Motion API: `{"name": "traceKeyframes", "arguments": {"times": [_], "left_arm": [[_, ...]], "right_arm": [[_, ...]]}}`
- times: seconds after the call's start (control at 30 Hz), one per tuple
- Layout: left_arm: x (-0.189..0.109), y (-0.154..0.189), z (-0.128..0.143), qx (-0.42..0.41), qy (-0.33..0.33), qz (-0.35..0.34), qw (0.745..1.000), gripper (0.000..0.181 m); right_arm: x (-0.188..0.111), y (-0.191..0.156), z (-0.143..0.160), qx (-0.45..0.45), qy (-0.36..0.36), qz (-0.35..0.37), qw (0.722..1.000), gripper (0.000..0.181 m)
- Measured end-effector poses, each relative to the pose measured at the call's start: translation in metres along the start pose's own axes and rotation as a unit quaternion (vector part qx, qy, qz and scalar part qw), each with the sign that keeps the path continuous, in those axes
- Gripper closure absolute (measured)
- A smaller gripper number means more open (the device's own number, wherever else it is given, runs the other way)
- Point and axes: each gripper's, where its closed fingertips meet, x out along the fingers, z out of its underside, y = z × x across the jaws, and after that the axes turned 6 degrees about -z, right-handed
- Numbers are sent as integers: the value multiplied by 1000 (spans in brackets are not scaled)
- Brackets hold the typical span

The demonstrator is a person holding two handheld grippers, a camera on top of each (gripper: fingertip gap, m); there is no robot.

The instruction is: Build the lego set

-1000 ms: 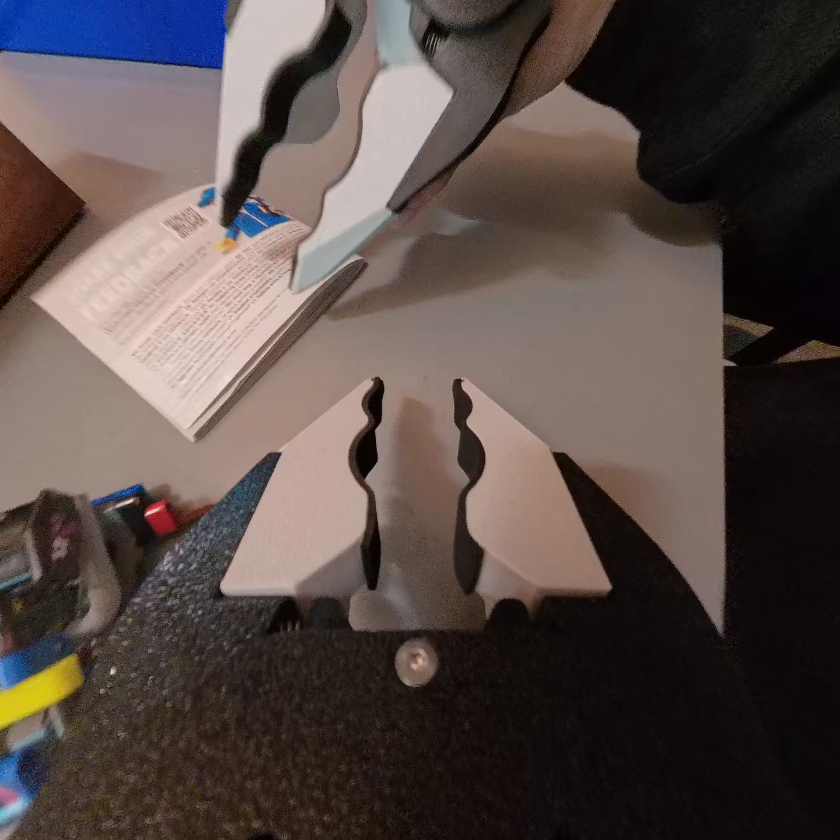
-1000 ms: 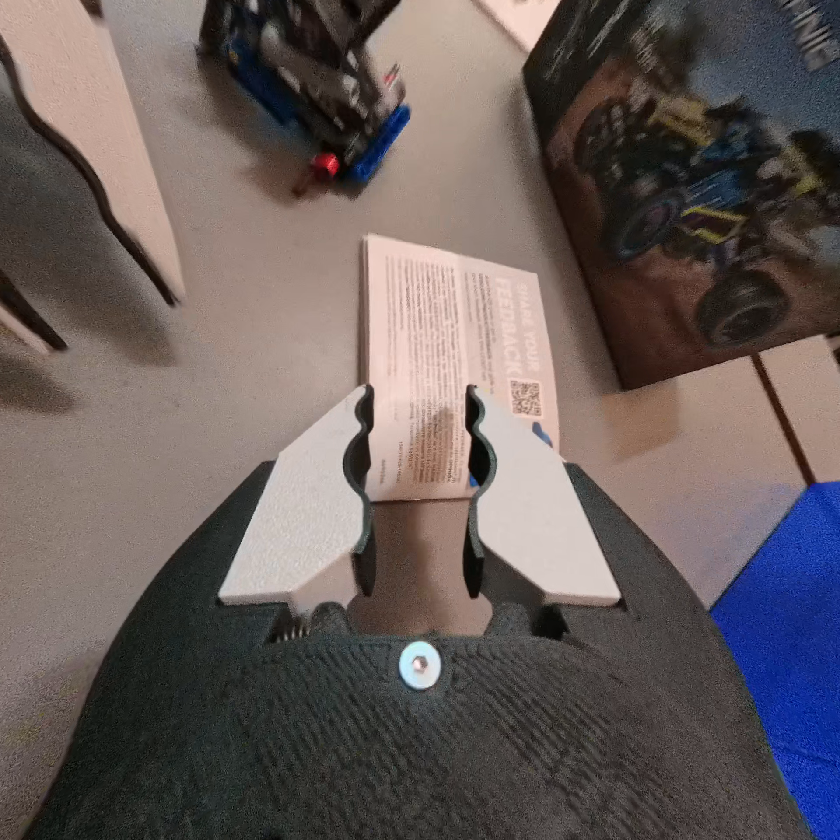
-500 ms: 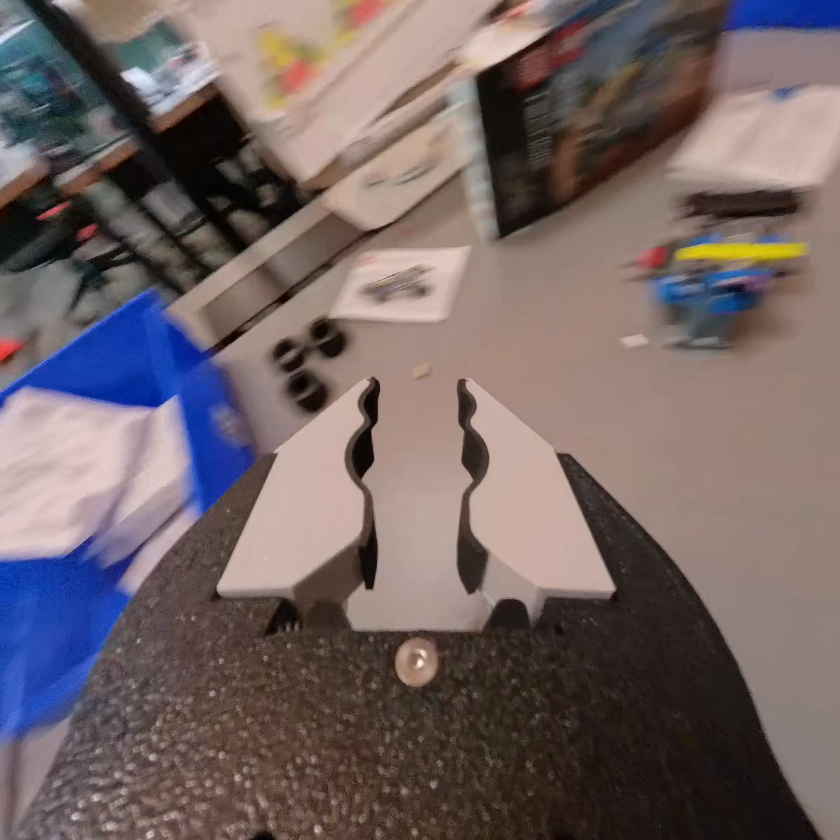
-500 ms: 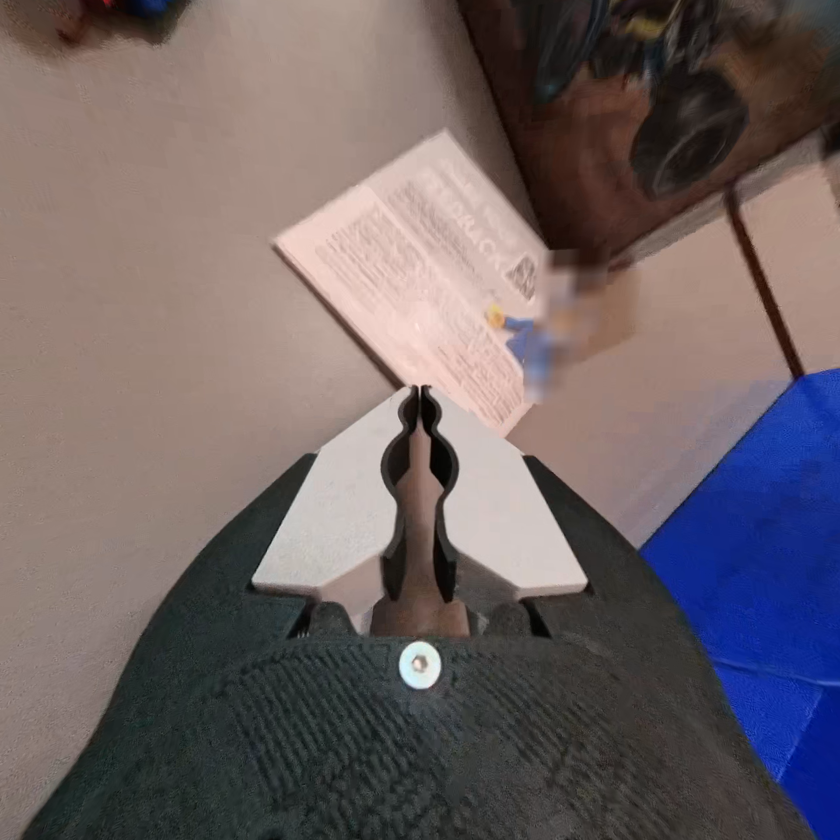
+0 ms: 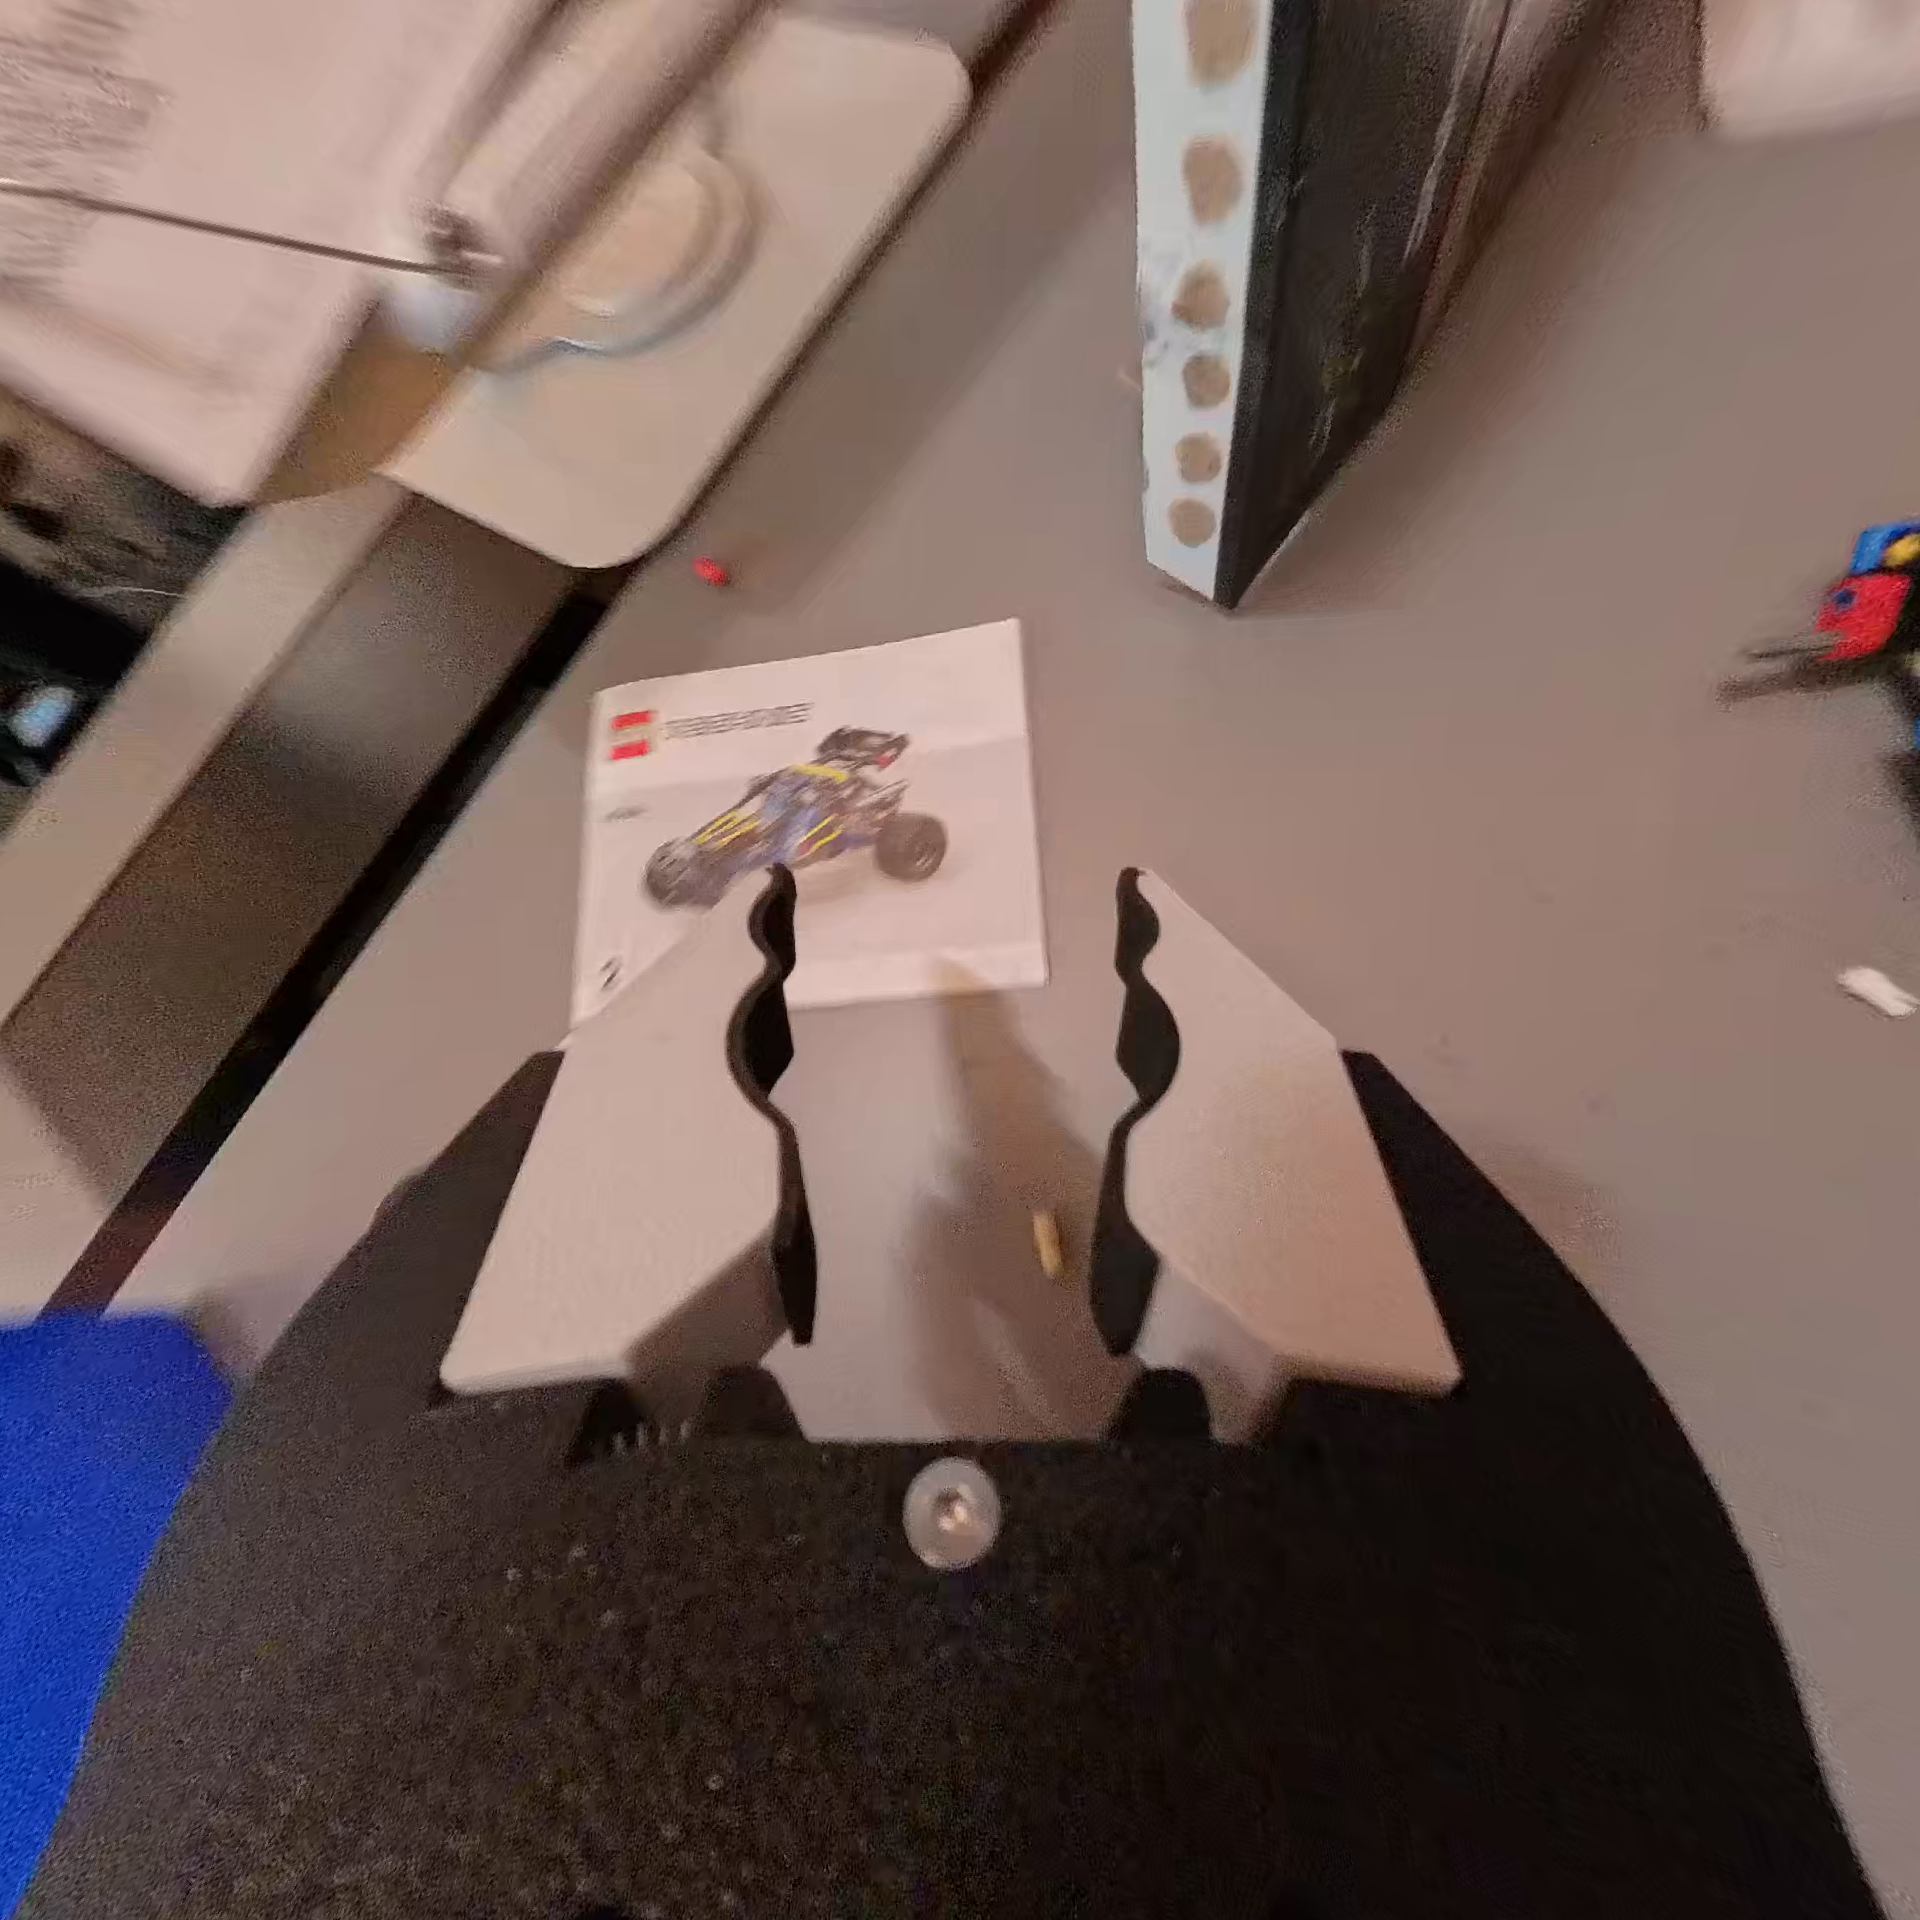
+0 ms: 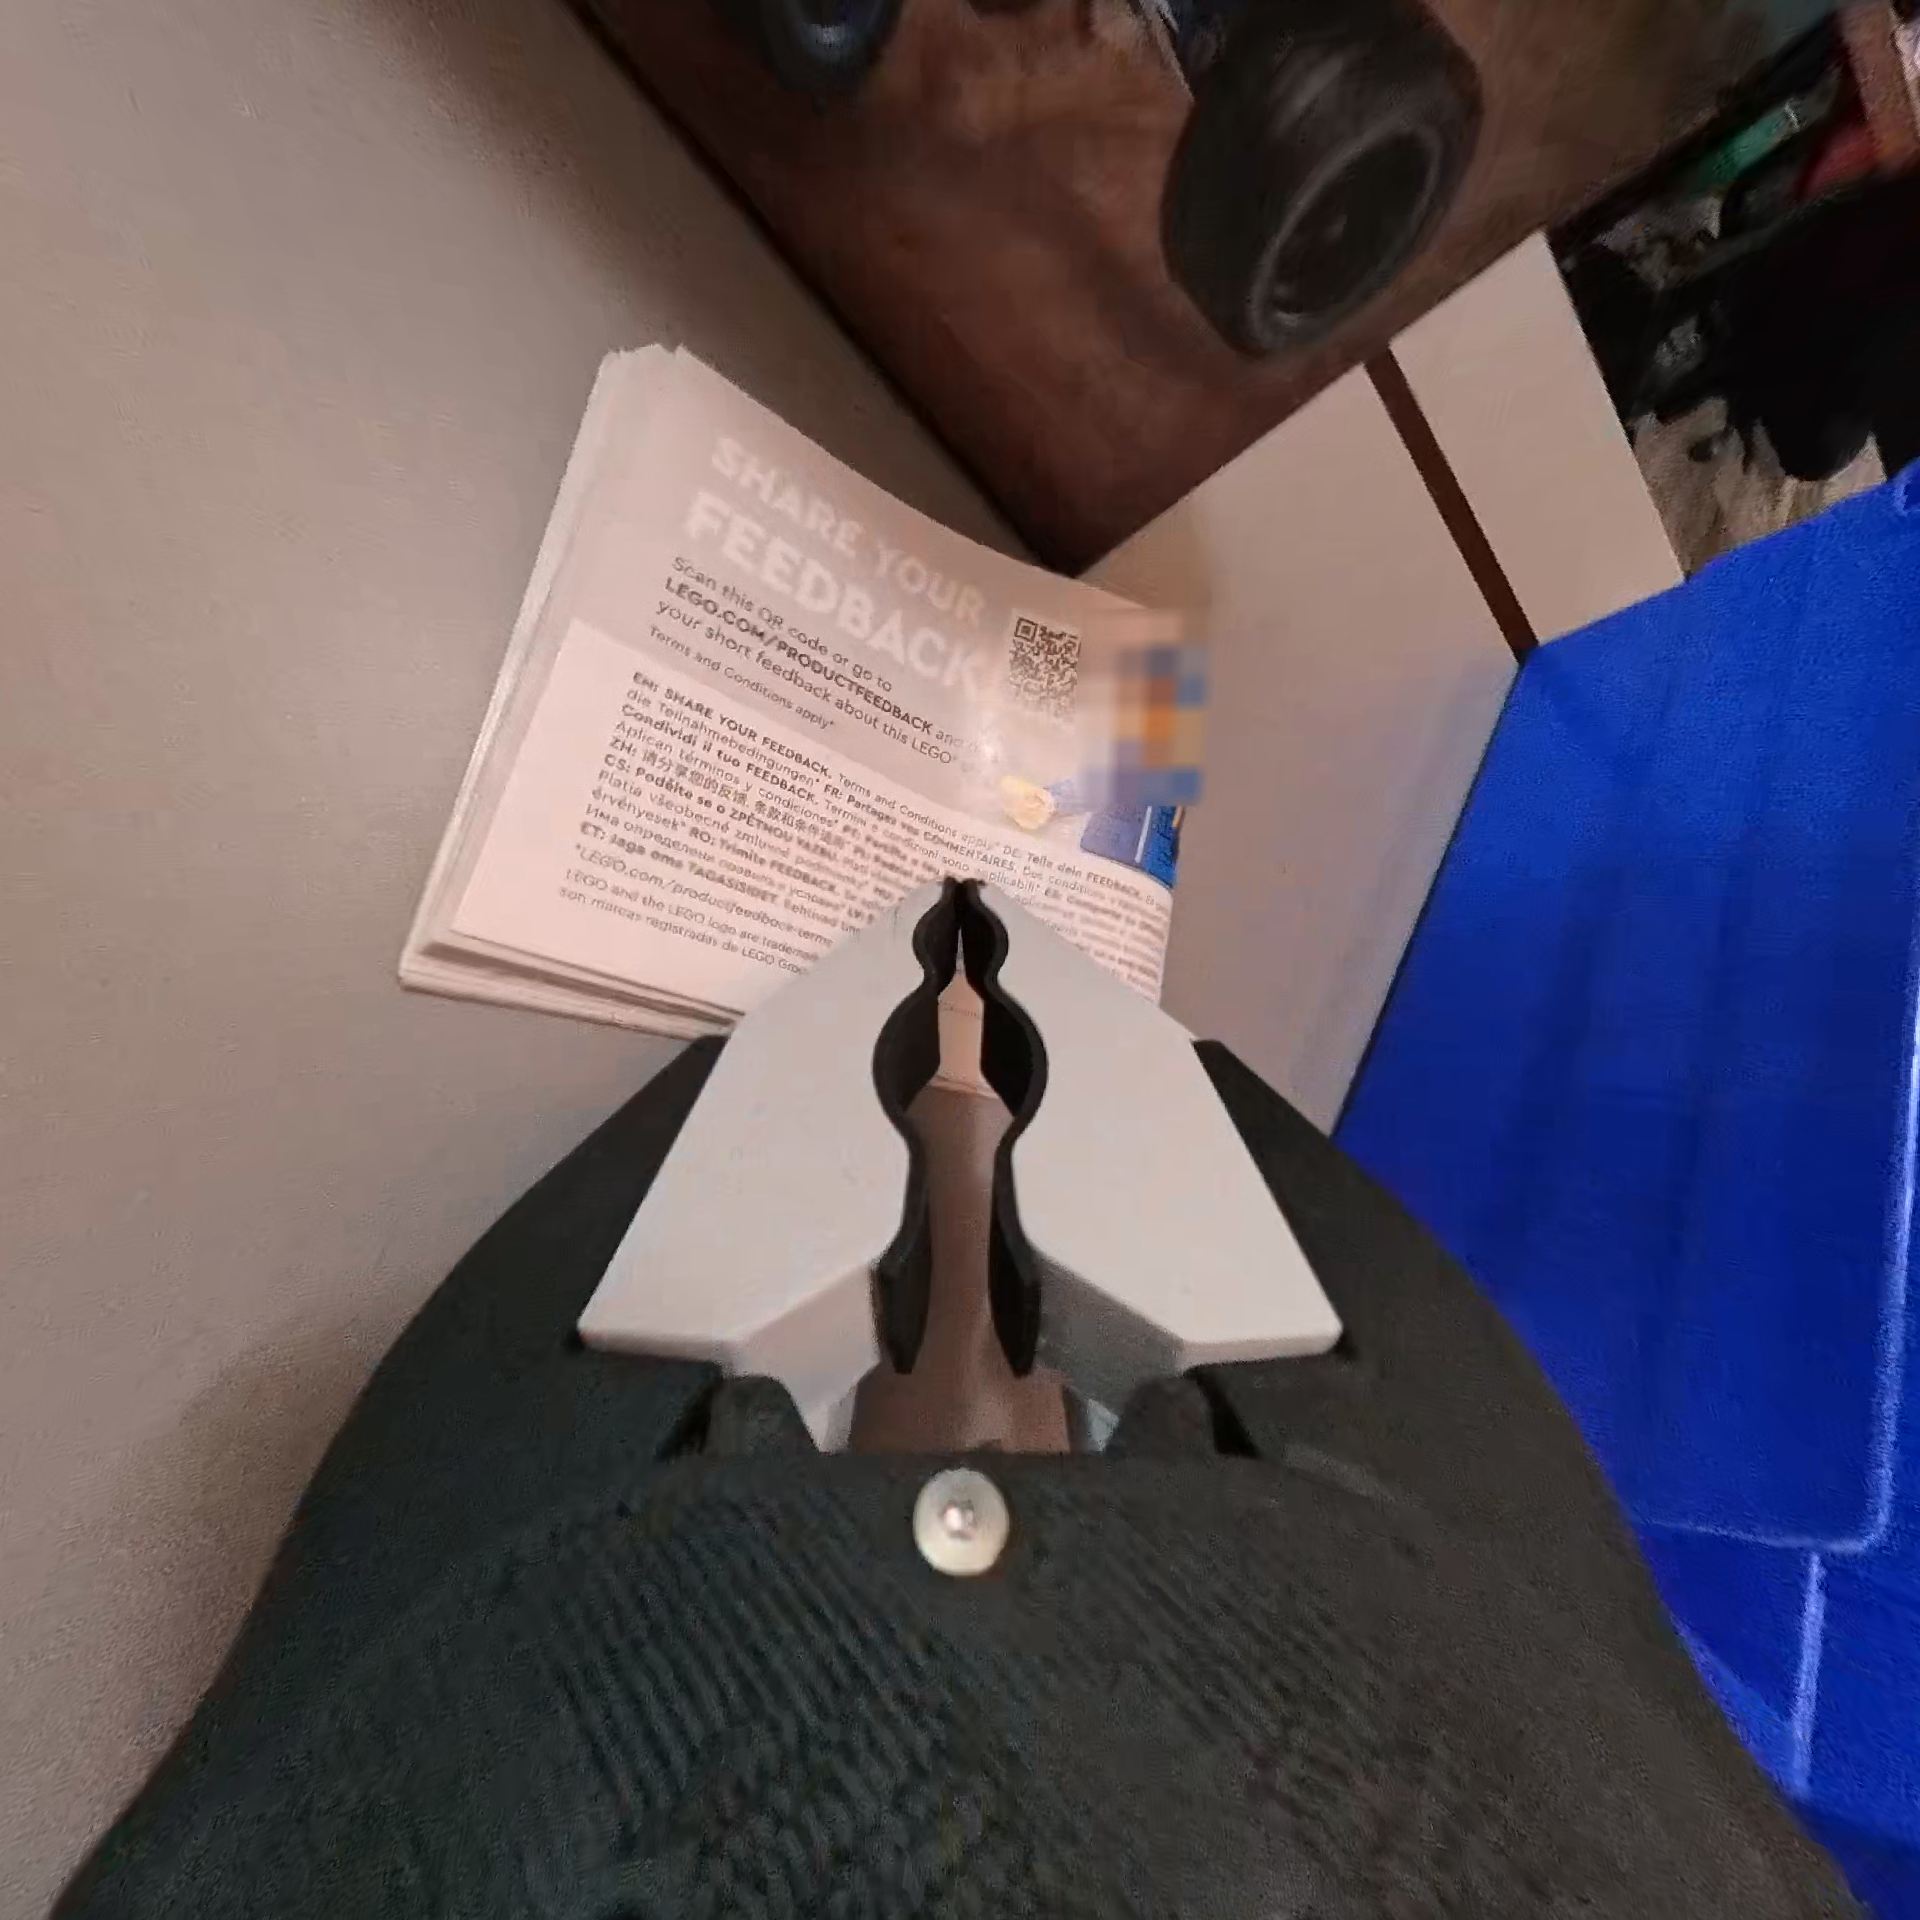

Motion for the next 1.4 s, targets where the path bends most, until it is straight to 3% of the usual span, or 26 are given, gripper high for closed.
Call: {"name": "traceKeyframes", "arguments": {"times": [0.03, 0.1, 0.17, 0.23, 0.27, 0.33, 0.4, 0.5, 0.7, 0.87, 0.93, 1.0, 1.13, 1.27, 1.4], "left_arm": [[17, 6, 1, 11, -30, 23, 999, 121], [42, 6, 14, 19, -96, 37, 995, 120], [53, -2, 14, -25, -101, 35, 994, 123], [54, 4, 17, -72, -110, 62, 989, 142], [52, 5, 18, -76, -108, 61, 989, 142], [46, 14, 20, -57, -111, 68, 990, 156], [41, 24, 20, -35, -116, 62, 991, 177], [33, 34, 23, -14, -127, 52, 990, 181], [12, 60, 32, -44, -112, 97, 988, 181], [12, 21, 13, 18, -62, -15, 998, 180], [17, 12, 11, 8, -68, -5, 998, 157], [22, 4, 16, 1, -89, -5, 996, 148], [35, -2, 25, -3, -103, -9, 995, 159], [38, -1, 27, -38, -99, -5, 994, 154], [39, -3, 27, -50, -97, 3, 994, 152]], "right_arm": [[-1, 0, 2, 11, -1, 2, 1000, 181], [-7, -7, 2, -18, -16, -13, 1000, 181], [-19, -19, -14, -51, 3, -36, 998, 181], [-38, -30, -67, -88, 111, -55, 988, 177], [-46, -23, -95, -114, 150, -29, 982, 176], [-51, -10, -142, -178, 176, 28, 968, 165], [-44, -20, -186, -234, 211, 18, 949, 154], [-26, -35, -224, -267, 237, -6, 934, 155], [-16, -80, -226, -267, 255, -83, 926, 163], [4, -99, -184, -260, 226, -139, 928, 166], [17, -103, -164, -262, 195, -165, 931, 173], [26, -108, -150, -253, 167, -192, 934, 181], [41, -103, -158, -225, 181, -183, 940, 181], [41, -103, -168, -199, 206, -195, 938, 181], [54, -99, -169, -201, 175, -196, 944, 181]]}}
